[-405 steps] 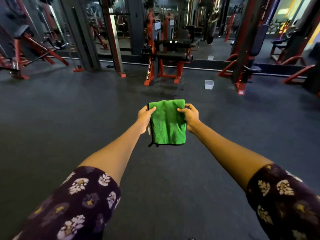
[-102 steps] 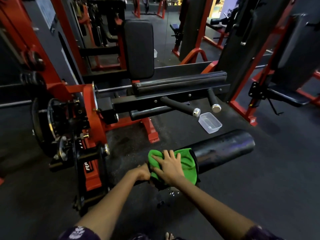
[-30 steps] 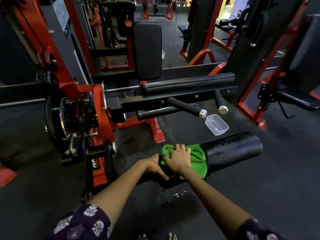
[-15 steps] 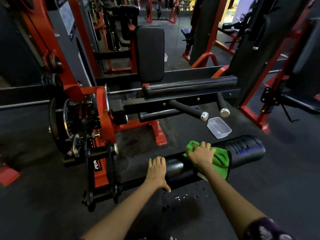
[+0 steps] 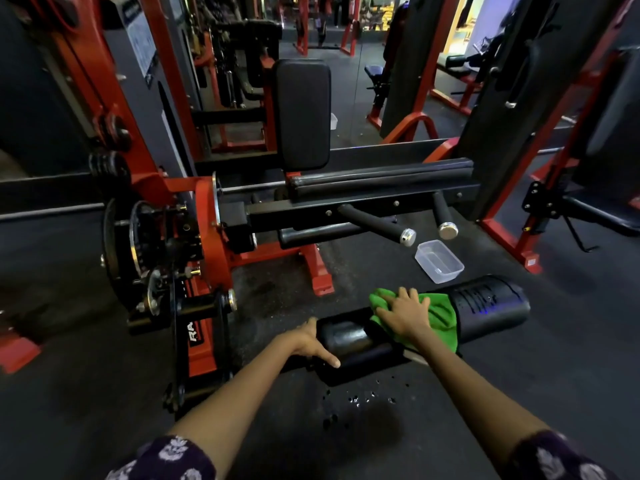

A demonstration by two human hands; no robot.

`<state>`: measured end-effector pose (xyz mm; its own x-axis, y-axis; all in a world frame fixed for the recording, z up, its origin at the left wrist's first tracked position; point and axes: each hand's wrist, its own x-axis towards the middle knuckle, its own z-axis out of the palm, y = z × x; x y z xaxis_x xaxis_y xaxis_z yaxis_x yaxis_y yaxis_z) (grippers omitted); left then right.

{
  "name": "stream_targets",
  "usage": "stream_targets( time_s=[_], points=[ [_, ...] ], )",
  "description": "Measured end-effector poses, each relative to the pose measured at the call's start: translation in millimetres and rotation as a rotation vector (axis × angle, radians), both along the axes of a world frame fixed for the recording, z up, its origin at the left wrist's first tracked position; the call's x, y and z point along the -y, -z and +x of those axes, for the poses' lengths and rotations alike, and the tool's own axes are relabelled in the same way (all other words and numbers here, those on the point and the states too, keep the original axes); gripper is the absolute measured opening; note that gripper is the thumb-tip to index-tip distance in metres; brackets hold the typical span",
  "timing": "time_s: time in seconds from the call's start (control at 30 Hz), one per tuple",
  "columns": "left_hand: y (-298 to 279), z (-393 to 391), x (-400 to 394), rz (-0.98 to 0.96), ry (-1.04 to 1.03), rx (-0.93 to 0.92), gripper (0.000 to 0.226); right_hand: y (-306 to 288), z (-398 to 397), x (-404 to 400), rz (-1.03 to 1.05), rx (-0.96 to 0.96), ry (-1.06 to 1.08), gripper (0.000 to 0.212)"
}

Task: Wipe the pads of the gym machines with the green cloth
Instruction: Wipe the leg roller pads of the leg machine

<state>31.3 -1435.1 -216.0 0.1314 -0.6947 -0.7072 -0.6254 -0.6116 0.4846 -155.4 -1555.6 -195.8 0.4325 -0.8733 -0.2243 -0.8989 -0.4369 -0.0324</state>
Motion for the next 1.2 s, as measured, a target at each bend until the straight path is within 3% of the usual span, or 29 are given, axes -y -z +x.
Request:
stream_targets(
  time_s=[0.2,0.37,0.43,0.5,0.57,0.63,0.8,0.87,0.97,1.03,1.2],
  points=[
    [4.1,-13.2,-13.5,-0.132,0.062,0.215,0.128,4.6,57.3,-43.6,0.014,-0.038,-0.169,0.051],
    [22.5,-41.2,-41.8,-0.392,0.058,0.465,0.128,15.8,13.1,-71.0,-0.08,0.101,-0.474,0.066],
    [30.0,-50.3,-51.2,-0.443,0.074,0.535,0.124,20.9,-8.7,-62.2,-0.12,0.099,-0.462,0.062],
    [31.8,-53.3,-54.5,-0.467,0.07,0.561,0.121,19.5,-10.7,-47.3,-0.139,0.097,-0.283,0.056],
    [30.2,-52.4,-53.6,-0.475,0.058,0.541,0.122,10.7,2.5,-33.9,-0.027,0.103,-0.01,0.05],
    [28.9,-49.2,-52.5,-0.489,0.038,0.498,0.124,7.1,26.1,-29.2,-0.024,0.104,0.092,0.048],
    [28.8,-34.6,-53.4,-0.525,-0.007,0.398,0.121,15.7,66.1,-83.0,-0.04,0.092,-0.224,0.056],
    [29.5,-30.9,-55.7,-0.517,-0.028,0.327,0.117,26.7,47.0,-97.4,-0.068,0.139,-0.354,0.065],
    [30.8,-24.9,-59.3,-0.562,-0.06,0.225,0.105,40.3,-2.2,-85.3,-0.204,0.056,-0.636,0.086],
    [31.1,-20.7,-59.2,-0.596,-0.075,0.173,0.103,42.4,-22.7,-66.5,-0.244,0.064,-0.691,0.092],
    [24.6,-16.3,-53.4,-0.571,-0.095,0.137,0.097,18.9,1.9,-29.7,-0.093,0.105,-0.218,0.061]
  ],
)
